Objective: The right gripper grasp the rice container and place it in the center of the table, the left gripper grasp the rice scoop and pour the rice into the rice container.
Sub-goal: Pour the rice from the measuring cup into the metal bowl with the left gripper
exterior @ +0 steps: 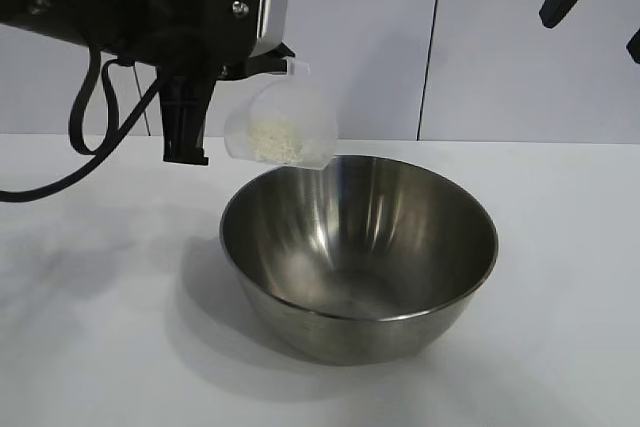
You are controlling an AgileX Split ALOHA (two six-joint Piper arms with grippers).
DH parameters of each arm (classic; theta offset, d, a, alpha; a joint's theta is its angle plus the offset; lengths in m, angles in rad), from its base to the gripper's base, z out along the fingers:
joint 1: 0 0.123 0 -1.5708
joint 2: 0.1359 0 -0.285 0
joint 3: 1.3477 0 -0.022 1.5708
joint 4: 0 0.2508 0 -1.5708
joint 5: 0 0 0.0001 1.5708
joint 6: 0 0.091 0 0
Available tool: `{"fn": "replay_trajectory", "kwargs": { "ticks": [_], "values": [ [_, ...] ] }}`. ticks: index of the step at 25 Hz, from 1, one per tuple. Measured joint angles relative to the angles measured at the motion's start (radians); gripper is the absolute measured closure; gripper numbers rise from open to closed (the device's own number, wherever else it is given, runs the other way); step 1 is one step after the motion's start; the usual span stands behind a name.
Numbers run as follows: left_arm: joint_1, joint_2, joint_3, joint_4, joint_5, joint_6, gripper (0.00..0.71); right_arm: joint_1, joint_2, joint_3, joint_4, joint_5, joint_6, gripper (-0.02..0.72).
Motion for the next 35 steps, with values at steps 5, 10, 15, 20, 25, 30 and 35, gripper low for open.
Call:
{"fn": "replay_trajectory", "kwargs": {
  "ticks": [5,10,15,20,25,30,35],
  "values": [
    [-0.041,0.0,-0.031,0.0,0.003,0.045,0.701,0.0,0.0,0.0,0.0,0.0,0.0,0.156],
    [-0.052,0.0,-0.068,0.0,0.036,0.12,0.701,0.0,0.0,0.0,0.0,0.0,0.0,0.156],
    [-0.052,0.0,-0.069,0.0,0.051,0.219,0.701,0.0,0.0,0.0,0.0,0.0,0.0,0.156],
    [-0.052,0.0,-0.069,-0.001,0.051,0.312,0.701,0.0,0.0,0.0,0.0,0.0,0.0,0.156],
    [-0.052,0.0,-0.069,-0.003,0.052,0.393,0.701,0.0,0.0,0.0,0.0,0.0,0.0,0.156],
    [-0.06,0.0,-0.069,-0.003,0.053,0.466,0.701,0.0,0.0,0.0,0.0,0.0,0.0,0.156],
    [-0.089,0.0,-0.069,-0.015,0.053,0.524,0.701,0.0,0.0,0.0,0.0,0.0,0.0,0.156]
  ]
}}
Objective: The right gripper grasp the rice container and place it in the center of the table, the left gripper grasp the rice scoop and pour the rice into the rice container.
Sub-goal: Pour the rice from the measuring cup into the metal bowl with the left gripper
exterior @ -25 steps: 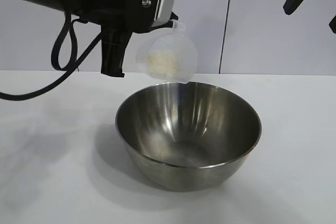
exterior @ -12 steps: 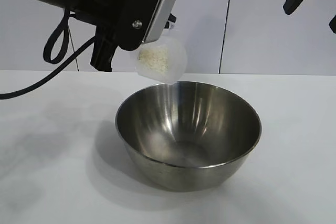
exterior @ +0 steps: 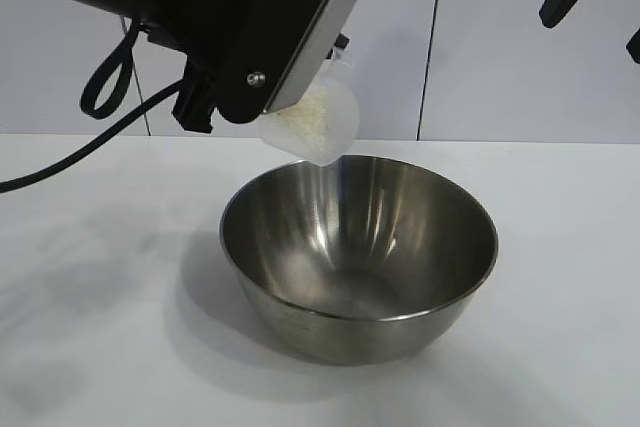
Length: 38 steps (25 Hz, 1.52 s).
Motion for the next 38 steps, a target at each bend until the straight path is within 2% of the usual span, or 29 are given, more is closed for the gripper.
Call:
{"fn": "replay_trajectory", "kwargs": {
  "ticks": [18,28,31,38],
  "values": [
    [-0.002,0.0,0.0,-0.005,-0.005,0.177,0.701,0.0,0.0,0.0,0.0,-0.002,0.0,0.156],
    [-0.002,0.0,0.0,-0.026,-0.074,0.237,0.701,0.0,0.0,0.0,0.0,-0.001,0.0,0.156],
    [-0.002,0.0,0.0,-0.139,-0.104,0.305,0.701,0.0,0.0,0.0,0.0,-0.001,0.0,0.156],
    [-0.002,0.0,0.0,-0.564,-0.214,0.593,0.701,0.0,0.0,0.0,0.001,0.002,0.0,0.156]
  ]
}}
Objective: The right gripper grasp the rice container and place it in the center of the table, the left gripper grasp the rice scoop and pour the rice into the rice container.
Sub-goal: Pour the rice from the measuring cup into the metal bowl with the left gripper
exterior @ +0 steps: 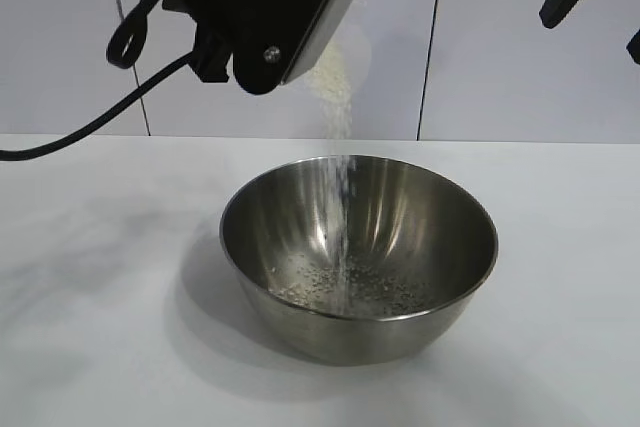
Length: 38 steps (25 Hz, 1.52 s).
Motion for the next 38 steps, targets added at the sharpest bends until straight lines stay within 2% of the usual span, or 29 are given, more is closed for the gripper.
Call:
{"fn": "replay_trajectory", "kwargs": {
  "ticks": [4,12,19,22,28,38],
  "values": [
    [0.0,0.0,0.0,-0.082,-0.03,0.039,0.701,0.0,0.0,0.0,0.0,0.0,0.0,0.156],
    [0.0,0.0,0.016,-0.091,-0.108,0.12,0.701,0.0,0.0,0.0,0.0,-0.001,0.0,0.156],
    [0.0,0.0,0.096,-0.096,-0.233,0.262,0.701,0.0,0.0,0.0,0.006,-0.002,0.0,0.156],
    [-0.018,0.0,0.114,-0.1,-0.242,0.272,0.701,0.0,0.0,0.0,0.014,-0.003,0.0,0.156],
    [-0.091,0.0,0.117,-0.102,-0.262,0.296,0.701,0.0,0.0,0.0,0.018,-0.004,0.0,0.156],
    [-0.093,0.0,0.117,-0.112,-0.271,0.34,0.701,0.0,0.0,0.0,0.026,-0.003,0.0,0.156]
  ]
}}
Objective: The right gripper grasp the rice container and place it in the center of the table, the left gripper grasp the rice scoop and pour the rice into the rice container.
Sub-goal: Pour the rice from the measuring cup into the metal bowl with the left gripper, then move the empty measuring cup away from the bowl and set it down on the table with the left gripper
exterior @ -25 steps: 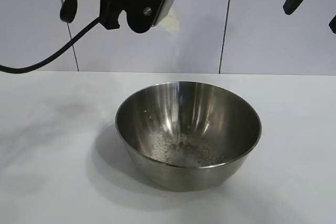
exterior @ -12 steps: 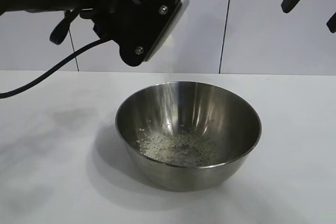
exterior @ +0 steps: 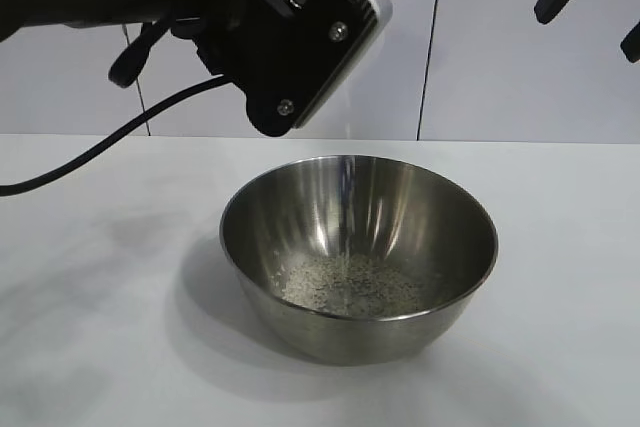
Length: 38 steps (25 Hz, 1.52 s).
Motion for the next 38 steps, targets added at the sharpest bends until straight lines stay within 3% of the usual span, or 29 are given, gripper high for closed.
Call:
{"fn": "replay_trajectory", "kwargs": {
  "ticks": [16,21,27,32,38],
  "values": [
    [0.0,0.0,0.0,-0.01,-0.022,0.012,0.701,0.0,0.0,0.0,0.0,0.0,0.0,0.156],
    [0.0,0.0,0.0,-0.11,-0.023,-0.21,0.701,0.0,0.0,0.0,0.0,0.0,0.0,0.156],
    [0.0,-0.003,-0.008,-0.34,-0.021,-0.508,0.701,0.0,0.0,0.0,0.001,0.0,0.0,0.156],
    [0.018,-0.012,-0.063,-0.506,0.072,-0.684,0.701,0.0,0.0,0.0,0.001,0.0,0.0,0.156],
    [0.103,-0.055,-0.131,-0.523,0.321,-0.933,0.701,0.0,0.0,0.0,0.001,0.0,-0.003,0.156]
  ]
}}
